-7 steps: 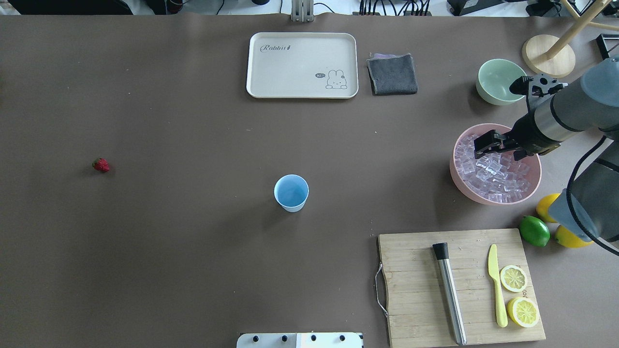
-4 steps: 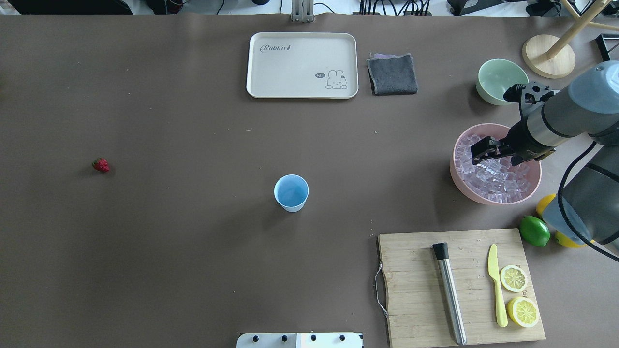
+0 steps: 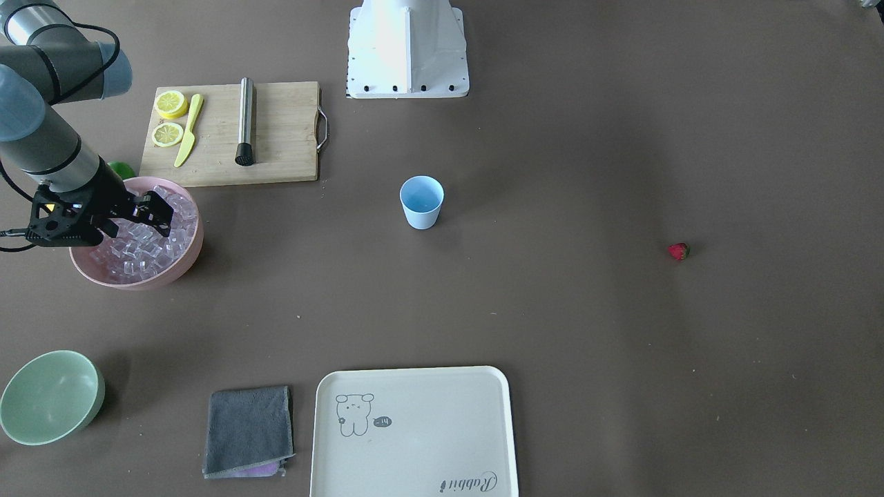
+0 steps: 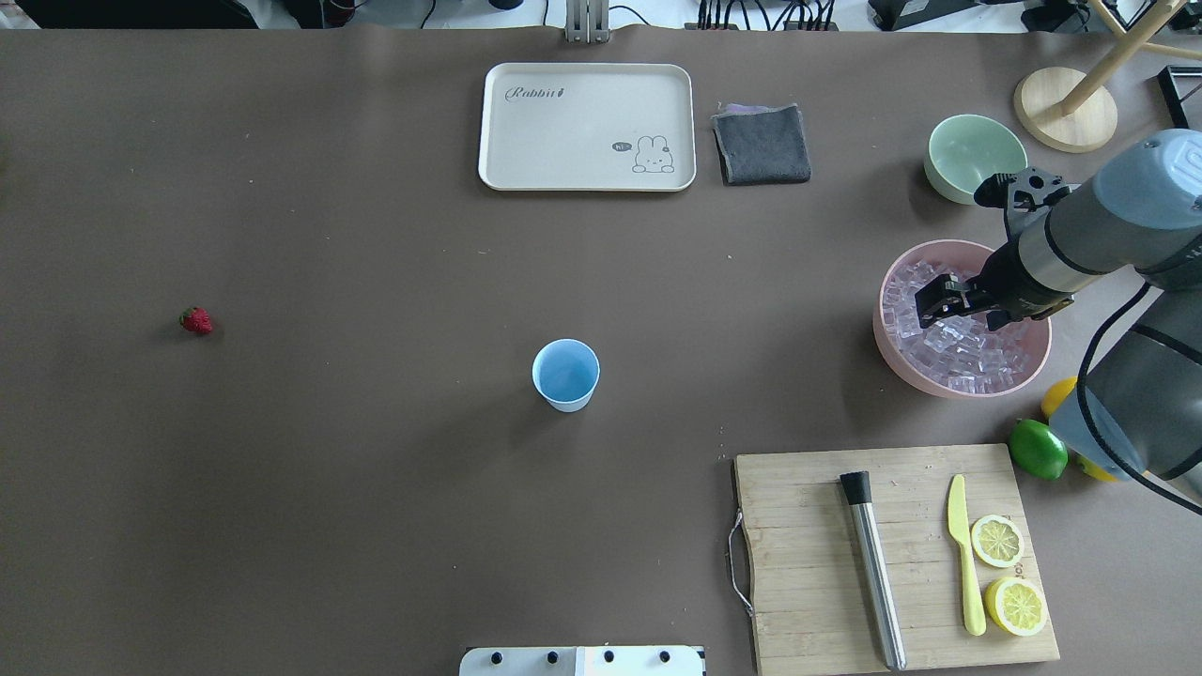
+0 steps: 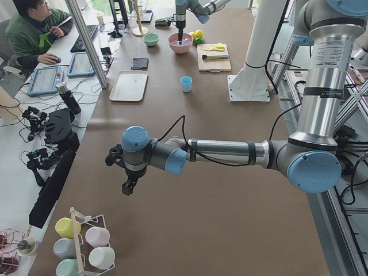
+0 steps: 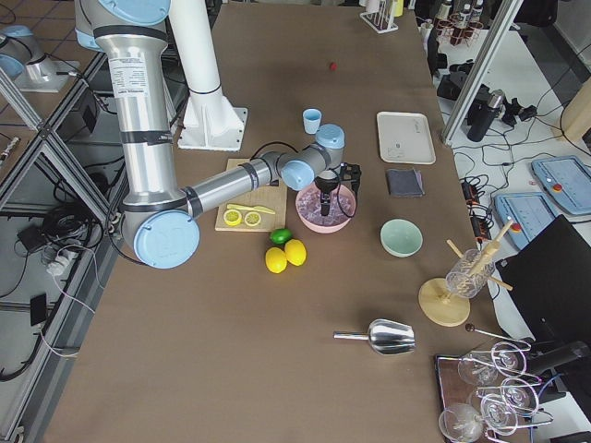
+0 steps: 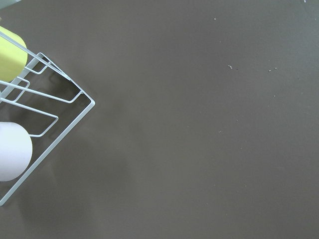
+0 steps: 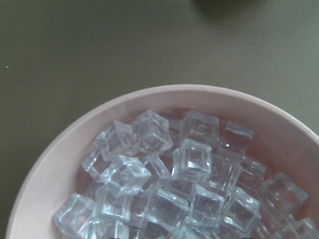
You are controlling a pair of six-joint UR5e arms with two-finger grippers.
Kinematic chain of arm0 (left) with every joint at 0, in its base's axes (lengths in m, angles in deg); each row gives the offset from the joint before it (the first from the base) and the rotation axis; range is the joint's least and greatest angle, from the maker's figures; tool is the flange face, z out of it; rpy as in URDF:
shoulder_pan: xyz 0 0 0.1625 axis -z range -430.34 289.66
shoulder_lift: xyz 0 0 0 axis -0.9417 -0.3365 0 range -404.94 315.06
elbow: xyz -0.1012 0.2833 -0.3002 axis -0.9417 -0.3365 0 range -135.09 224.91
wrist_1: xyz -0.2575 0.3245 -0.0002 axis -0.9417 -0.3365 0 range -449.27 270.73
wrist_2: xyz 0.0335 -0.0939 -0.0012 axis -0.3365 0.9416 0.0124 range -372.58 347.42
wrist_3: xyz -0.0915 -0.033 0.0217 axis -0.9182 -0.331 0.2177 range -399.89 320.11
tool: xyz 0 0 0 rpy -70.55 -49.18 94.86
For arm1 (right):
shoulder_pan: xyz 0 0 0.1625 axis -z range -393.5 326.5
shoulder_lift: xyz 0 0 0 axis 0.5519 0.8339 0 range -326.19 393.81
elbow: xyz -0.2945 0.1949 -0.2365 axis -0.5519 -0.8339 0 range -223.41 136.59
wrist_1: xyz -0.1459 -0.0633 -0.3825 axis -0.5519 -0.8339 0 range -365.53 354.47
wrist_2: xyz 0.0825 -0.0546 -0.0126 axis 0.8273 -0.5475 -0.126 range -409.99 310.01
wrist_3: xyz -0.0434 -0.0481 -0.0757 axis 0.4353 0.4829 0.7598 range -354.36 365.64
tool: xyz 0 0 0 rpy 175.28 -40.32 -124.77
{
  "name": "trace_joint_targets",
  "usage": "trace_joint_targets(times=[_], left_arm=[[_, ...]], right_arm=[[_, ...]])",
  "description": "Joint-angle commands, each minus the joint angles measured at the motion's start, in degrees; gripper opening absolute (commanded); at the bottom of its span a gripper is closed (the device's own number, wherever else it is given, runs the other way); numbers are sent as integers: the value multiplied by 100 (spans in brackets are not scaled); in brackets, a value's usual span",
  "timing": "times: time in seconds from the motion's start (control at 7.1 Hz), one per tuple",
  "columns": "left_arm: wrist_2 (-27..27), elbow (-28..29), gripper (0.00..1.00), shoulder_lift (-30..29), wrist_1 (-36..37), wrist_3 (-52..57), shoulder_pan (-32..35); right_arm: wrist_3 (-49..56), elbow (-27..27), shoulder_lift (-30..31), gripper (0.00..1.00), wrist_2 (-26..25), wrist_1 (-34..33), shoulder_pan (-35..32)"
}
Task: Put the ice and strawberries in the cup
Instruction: 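Close the right gripper on an ice cube and lift it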
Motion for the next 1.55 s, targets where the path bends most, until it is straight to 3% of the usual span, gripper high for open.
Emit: trace_joint_targets(times=[0.0,0.42,0.7,0.85,1.41], left_arm=[[0,-9,98,1,0,3,0],[0,-26,98,-8,0,-6,0],[0,-18,98,-8,0,3,0],[0,-26,98,-8,0,3,0],[0,-27,98,-34,0,-6,0]], right_arm=[[-1,7,15,72,9,-9,19],[-1,15,24,54,0,-18,45],[8,24,15,13,0,-27,45],[17,68,-20,0,26,-27,45],[26,498,-20,0,428,-97,-357]])
